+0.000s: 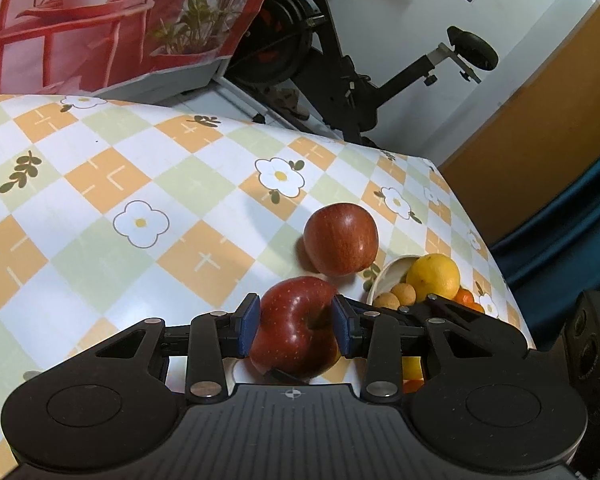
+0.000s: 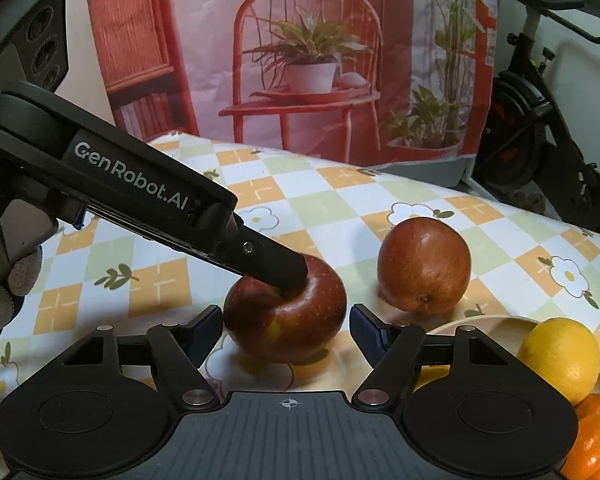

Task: Organize fruits
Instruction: 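Close the left gripper on a red apple while the right gripper grasps another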

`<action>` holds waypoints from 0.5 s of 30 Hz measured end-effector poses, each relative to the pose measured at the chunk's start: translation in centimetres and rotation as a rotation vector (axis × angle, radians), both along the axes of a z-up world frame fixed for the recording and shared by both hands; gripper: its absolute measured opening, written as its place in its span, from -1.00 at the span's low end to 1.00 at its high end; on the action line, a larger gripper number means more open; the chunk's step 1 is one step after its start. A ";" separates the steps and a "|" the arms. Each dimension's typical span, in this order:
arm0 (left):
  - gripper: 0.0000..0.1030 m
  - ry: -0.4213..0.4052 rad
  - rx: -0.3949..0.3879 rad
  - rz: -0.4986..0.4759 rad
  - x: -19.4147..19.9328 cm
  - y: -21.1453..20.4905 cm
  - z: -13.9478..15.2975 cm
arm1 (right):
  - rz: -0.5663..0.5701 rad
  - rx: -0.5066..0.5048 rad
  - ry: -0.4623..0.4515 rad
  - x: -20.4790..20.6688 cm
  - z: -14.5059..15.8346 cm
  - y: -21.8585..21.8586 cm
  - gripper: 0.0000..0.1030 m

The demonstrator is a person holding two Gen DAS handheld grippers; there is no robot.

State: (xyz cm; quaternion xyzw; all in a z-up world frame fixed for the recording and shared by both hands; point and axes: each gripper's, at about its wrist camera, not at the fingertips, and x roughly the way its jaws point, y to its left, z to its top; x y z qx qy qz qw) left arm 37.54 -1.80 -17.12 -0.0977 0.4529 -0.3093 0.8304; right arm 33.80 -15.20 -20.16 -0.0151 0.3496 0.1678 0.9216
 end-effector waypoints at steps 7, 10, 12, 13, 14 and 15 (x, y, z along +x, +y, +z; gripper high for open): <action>-0.21 0.005 -0.012 0.005 0.1 0.3 -0.1 | -0.003 -0.004 0.008 0.3 -0.2 0.4 0.25; -0.25 -0.002 -0.012 -0.001 -0.2 0.3 0.0 | -0.006 0.002 0.010 0.2 -0.1 0.3 0.25; -0.24 -0.004 -0.007 -0.004 -0.4 0.3 0.1 | -0.006 0.012 0.011 0.0 -0.1 0.1 0.25; -0.24 -0.002 -0.009 -0.004 -0.6 0.3 0.2 | -0.004 0.016 0.009 -0.2 0.0 0.1 0.24; -0.24 -0.001 -0.012 -0.003 -0.7 0.4 0.2 | -0.006 0.020 0.007 -0.4 0.1 0.1 0.24; -0.24 -0.001 -0.014 -0.003 -0.8 0.5 0.3 | -0.007 0.026 0.005 -0.6 0.1 0.0 0.24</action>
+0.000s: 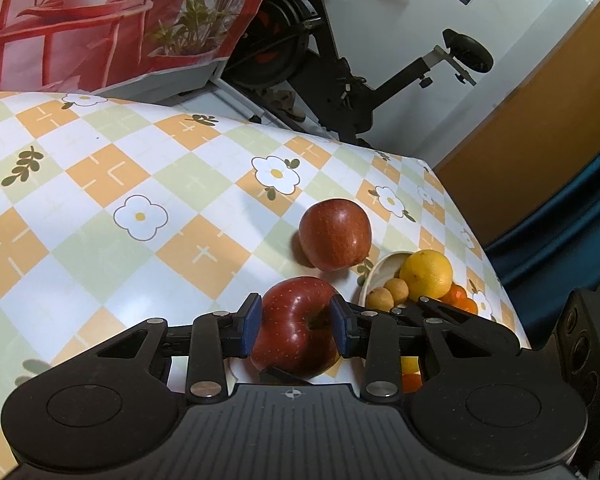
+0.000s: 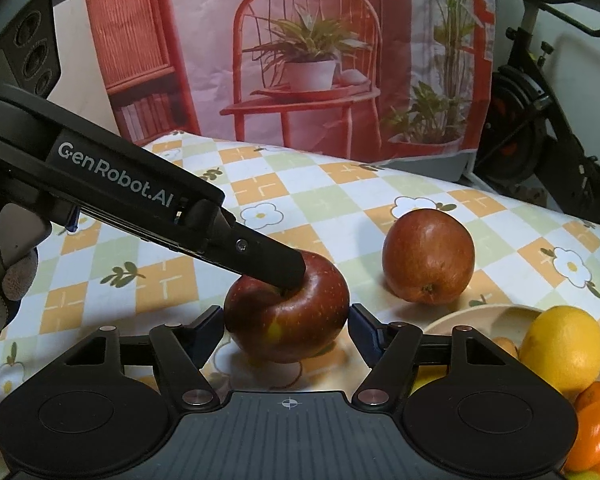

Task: Organize fruits
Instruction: 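Close the left gripper on a red apple while the right gripper grasps another, then carry both red apples with both grippers over the plate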

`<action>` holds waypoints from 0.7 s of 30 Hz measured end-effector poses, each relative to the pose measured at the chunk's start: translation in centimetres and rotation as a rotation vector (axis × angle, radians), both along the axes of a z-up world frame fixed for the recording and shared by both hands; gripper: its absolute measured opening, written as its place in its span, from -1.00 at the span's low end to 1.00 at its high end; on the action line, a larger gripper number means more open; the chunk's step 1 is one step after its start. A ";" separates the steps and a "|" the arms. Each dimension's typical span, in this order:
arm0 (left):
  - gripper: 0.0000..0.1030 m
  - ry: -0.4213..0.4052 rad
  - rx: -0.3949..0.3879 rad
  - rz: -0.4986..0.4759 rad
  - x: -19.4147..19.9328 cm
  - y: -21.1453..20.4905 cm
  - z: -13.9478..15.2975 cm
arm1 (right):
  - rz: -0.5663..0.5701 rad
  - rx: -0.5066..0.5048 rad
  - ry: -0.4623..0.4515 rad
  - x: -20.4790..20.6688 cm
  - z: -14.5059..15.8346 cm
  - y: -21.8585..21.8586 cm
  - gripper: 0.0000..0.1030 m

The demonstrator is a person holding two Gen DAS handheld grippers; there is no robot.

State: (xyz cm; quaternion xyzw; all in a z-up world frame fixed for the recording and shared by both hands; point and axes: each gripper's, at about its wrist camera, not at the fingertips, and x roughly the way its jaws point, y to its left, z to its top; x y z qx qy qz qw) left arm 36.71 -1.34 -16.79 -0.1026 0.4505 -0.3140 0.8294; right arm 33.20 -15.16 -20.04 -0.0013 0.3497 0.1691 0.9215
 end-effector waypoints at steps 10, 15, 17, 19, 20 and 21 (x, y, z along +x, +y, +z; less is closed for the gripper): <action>-0.25 -0.035 0.028 -0.027 -2.2 -0.8 1.9 | -0.020 0.079 -0.030 -2.7 1.2 -1.2 0.24; -0.25 -0.061 0.050 -0.046 -3.6 -2.1 3.1 | -0.036 0.113 -0.059 -4.5 2.0 -2.6 0.24; -0.25 -0.070 0.058 -0.055 -4.2 -2.8 3.6 | -0.043 0.123 -0.073 -5.2 2.4 -3.1 0.24; -0.25 -0.080 0.068 -0.066 -4.8 -3.5 4.1 | -0.053 0.137 -0.086 -5.9 2.7 -3.7 0.24; -0.24 -0.085 0.071 -0.072 -5.1 -3.9 4.4 | -0.058 0.141 -0.093 -6.4 2.8 -4.1 0.24; -0.24 -0.088 0.071 -0.079 -5.5 -4.2 4.6 | -0.065 0.142 -0.104 -6.9 3.0 -4.5 0.24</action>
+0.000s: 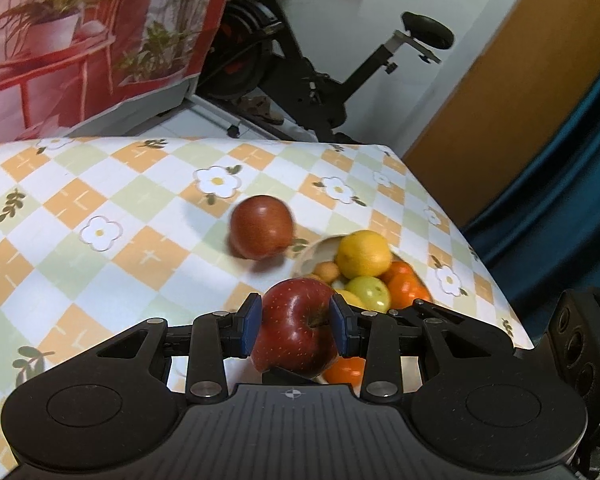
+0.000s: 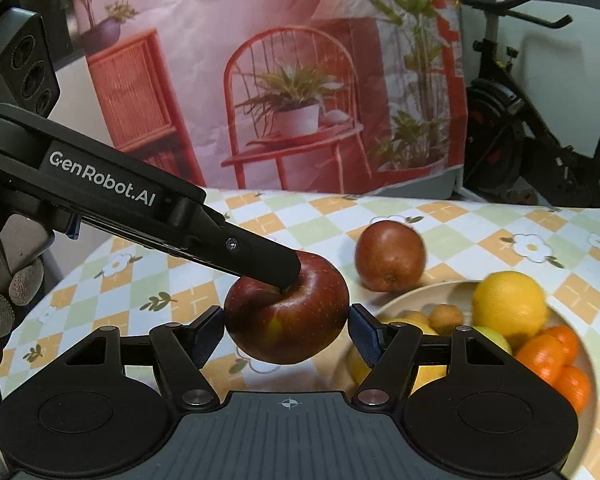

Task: Organize fruits
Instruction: 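Carry both red apples with both grippers over the plate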

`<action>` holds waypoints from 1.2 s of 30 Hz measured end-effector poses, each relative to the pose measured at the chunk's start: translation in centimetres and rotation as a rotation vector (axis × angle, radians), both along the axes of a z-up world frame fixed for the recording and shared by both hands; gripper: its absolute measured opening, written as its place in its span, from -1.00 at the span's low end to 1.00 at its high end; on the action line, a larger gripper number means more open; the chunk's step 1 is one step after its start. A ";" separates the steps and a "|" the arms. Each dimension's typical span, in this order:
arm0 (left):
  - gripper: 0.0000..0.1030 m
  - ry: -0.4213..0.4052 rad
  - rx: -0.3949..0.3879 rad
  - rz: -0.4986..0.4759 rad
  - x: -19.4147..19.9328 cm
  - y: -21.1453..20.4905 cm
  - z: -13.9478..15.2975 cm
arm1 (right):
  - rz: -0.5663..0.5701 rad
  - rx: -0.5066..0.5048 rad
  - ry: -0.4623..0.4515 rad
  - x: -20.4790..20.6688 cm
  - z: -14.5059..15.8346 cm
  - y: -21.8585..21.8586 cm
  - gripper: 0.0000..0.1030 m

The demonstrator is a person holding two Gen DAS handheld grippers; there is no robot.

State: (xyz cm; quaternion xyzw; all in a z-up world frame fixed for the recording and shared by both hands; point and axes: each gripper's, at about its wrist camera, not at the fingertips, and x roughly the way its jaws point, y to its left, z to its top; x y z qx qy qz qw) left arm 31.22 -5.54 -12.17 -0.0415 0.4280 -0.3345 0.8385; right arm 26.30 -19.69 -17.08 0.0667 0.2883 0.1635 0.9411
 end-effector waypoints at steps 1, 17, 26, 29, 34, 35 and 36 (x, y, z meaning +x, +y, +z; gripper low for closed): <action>-0.24 -0.004 0.000 -0.009 -0.4 -0.5 0.3 | -0.008 0.001 -0.013 -0.7 0.1 -0.5 0.24; -0.24 -0.008 0.082 -0.198 -4.9 -9.9 -0.3 | -0.157 0.051 -0.024 -8.0 -1.4 -9.3 0.25; -0.24 0.017 0.116 -0.191 -4.4 -10.9 -1.3 | -0.154 0.065 0.008 -7.4 -2.7 -10.2 0.25; -0.22 0.028 0.124 -0.184 -4.0 -10.9 -1.6 | -0.144 0.058 0.018 -6.8 -3.1 -9.9 0.25; -0.21 0.040 0.118 -0.171 -3.5 -10.7 -1.7 | -0.136 0.040 0.010 -6.5 -3.1 -9.5 0.25; -0.21 0.040 0.121 -0.170 -3.4 -10.8 -1.7 | -0.131 0.032 0.009 -6.4 -3.1 -9.4 0.25; -0.21 0.040 0.123 -0.168 -3.4 -10.8 -1.8 | -0.127 0.023 0.008 -6.3 -3.1 -9.3 0.25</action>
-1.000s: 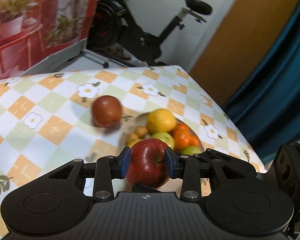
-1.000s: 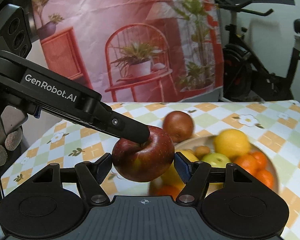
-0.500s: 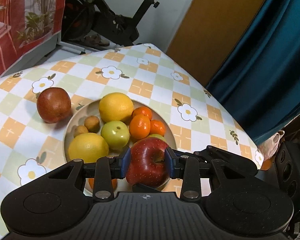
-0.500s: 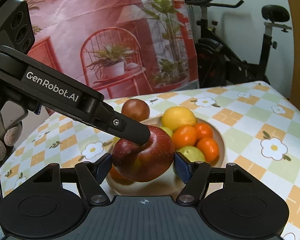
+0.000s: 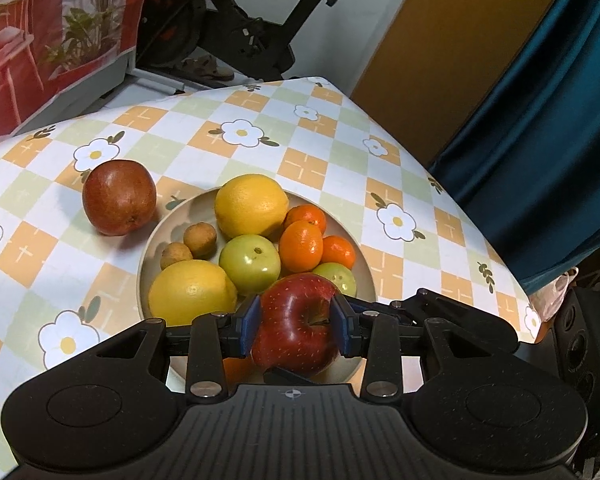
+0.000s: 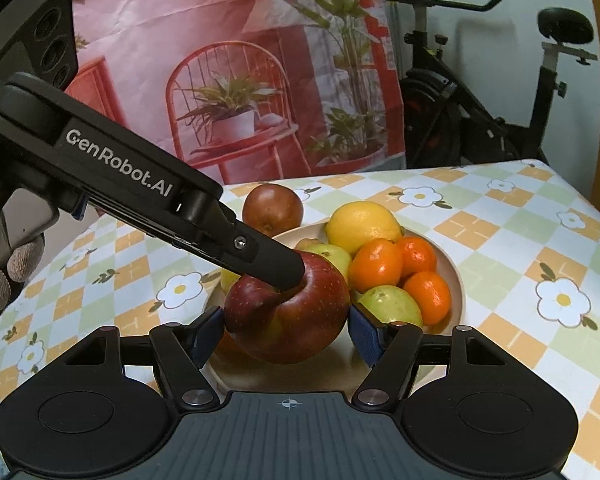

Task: Organize fruits
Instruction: 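Carry both red apples with both grippers over the plate, then lower the red apples onto the plate and open both grippers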

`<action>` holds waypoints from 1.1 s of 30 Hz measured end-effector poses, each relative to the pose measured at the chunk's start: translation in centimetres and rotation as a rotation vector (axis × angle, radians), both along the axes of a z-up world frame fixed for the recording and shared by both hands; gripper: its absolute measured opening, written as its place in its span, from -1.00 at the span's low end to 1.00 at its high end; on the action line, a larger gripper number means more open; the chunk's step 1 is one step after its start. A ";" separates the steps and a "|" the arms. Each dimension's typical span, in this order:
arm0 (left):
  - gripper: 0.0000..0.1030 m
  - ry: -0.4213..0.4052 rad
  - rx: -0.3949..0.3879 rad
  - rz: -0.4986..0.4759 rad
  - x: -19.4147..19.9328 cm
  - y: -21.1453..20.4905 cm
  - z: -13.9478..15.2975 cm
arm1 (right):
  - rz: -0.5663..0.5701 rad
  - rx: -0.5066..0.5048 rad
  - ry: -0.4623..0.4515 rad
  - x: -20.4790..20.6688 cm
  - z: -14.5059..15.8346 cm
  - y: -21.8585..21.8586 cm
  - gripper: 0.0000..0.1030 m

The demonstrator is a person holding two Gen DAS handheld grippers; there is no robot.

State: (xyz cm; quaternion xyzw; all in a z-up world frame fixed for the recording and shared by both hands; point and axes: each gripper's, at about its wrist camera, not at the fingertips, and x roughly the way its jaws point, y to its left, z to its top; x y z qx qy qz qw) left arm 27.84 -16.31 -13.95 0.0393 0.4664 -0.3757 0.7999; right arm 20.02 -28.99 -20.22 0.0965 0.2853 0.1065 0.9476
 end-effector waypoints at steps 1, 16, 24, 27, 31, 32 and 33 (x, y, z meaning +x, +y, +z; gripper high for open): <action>-0.21 0.001 0.001 0.003 0.0 0.1 0.0 | 0.004 -0.007 0.000 0.1 0.0 0.1 0.25; -0.22 0.001 0.045 0.031 0.4 0.1 -0.8 | 0.034 -0.021 0.045 0.6 -0.6 0.4 0.25; -0.21 -0.001 0.055 0.024 0.4 0.0 -1.1 | 0.031 -0.007 0.057 0.5 -0.9 0.3 0.26; -0.21 -0.005 0.057 0.022 0.3 0.0 -1.1 | 0.032 0.000 0.060 0.4 -1.0 0.2 0.25; -0.20 -0.012 0.062 0.017 0.2 -0.1 -1.1 | 0.031 0.003 0.061 0.4 -1.0 0.2 0.25; -0.19 -0.014 0.063 0.017 0.2 0.0 -1.1 | 0.029 0.006 0.061 0.3 -1.0 0.1 0.25; -0.18 -0.016 0.063 0.017 0.1 0.0 -1.1 | 0.029 0.009 0.063 0.3 -1.0 0.0 0.25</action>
